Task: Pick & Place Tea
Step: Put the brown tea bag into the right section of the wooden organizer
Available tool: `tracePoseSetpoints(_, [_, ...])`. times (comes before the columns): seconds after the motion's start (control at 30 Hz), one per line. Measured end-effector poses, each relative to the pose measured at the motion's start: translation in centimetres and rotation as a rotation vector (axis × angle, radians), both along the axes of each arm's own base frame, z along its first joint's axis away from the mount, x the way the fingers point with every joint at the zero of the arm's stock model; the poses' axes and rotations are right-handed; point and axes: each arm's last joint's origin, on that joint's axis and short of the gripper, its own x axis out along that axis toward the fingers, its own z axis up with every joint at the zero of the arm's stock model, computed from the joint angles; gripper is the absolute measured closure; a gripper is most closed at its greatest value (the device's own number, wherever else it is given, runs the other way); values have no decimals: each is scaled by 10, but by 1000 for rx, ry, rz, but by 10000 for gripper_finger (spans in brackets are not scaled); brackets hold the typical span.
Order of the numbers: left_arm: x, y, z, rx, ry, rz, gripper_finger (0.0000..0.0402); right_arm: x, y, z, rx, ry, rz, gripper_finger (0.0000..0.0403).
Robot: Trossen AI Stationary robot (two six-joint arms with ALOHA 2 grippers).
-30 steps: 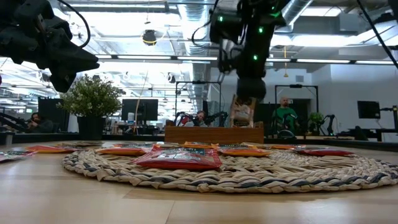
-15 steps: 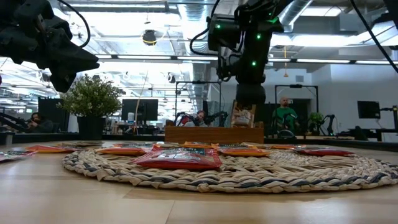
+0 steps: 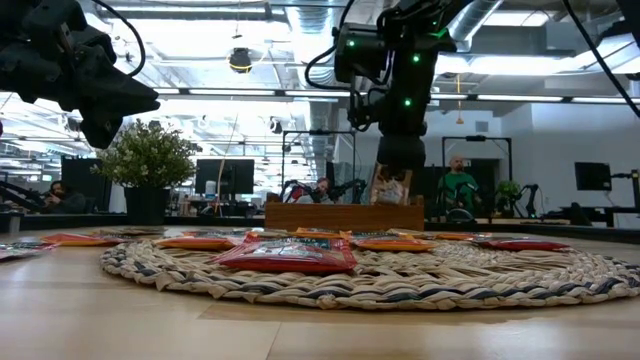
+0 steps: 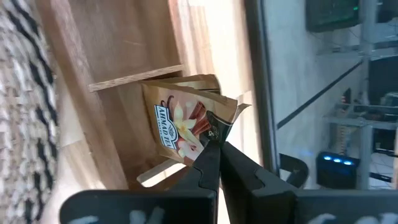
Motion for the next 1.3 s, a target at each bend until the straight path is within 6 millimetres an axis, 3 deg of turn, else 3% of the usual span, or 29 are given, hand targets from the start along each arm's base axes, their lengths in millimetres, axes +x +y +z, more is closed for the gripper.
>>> tracePoseSetpoints(1.3, [0,0,0,-2,-1,0,337,1,-9,-5,34,21,7,403])
